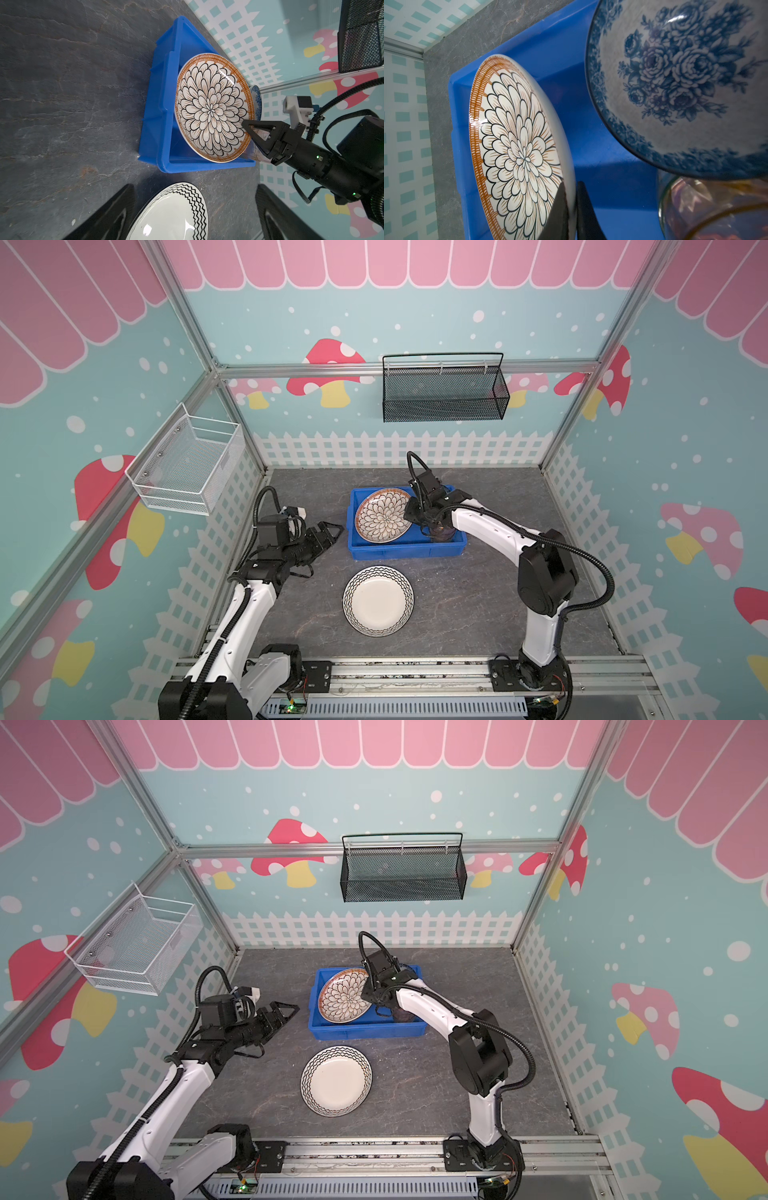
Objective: Place the mixed dishes into the plastic bin
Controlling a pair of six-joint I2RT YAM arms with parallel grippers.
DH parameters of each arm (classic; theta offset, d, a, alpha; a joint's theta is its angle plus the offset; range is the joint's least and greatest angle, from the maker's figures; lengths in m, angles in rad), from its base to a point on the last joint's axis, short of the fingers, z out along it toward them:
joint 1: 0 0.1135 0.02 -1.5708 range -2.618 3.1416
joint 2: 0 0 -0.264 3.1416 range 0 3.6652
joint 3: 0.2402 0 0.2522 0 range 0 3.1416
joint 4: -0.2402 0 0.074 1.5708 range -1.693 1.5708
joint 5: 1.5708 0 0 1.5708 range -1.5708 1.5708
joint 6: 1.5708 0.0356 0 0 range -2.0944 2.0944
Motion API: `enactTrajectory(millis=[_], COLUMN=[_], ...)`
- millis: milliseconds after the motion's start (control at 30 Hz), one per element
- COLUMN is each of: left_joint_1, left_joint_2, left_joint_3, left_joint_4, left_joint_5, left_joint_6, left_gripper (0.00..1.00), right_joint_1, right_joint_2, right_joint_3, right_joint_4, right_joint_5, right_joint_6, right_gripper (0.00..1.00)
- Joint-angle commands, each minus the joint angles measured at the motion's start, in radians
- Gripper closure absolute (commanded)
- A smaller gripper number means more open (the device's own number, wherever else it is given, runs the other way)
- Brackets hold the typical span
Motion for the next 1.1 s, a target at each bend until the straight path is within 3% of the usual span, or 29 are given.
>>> enactTrajectory(millis=[0,300,633,1067], left_joint_1=[0.007,0.006,0.006,-0.009], left_joint_2=[0.005,0.009,0.006,0.048], left_joint_3=[0.003,0.029,0.042,0.044], left_joint_4=[0.018,0.019,0.116,0.181], left_joint_5=[0.016,0.039,0.131,0.19], left_joint_6=[0.005,-0.013,-0.022,-0.016], left_gripper=[0.09,0.09,0.11,0.2], right_joint_1=[-0.006,-0.007,-0.019,-0.041], right_joint_2=[-0.088,-0.168,-0.212,-0.299], right_joint_3=[0.027,0.012,0.013,-0.055], right_joint_4=[0.066,0.066,0.044,0.043], right_joint_5=[0.007,-0.035,-0.256,-0.425], right_joint_6=[0.013,-0.03,-0.174,-0.271], right_gripper=[1.0,1.0,1.0,1.0])
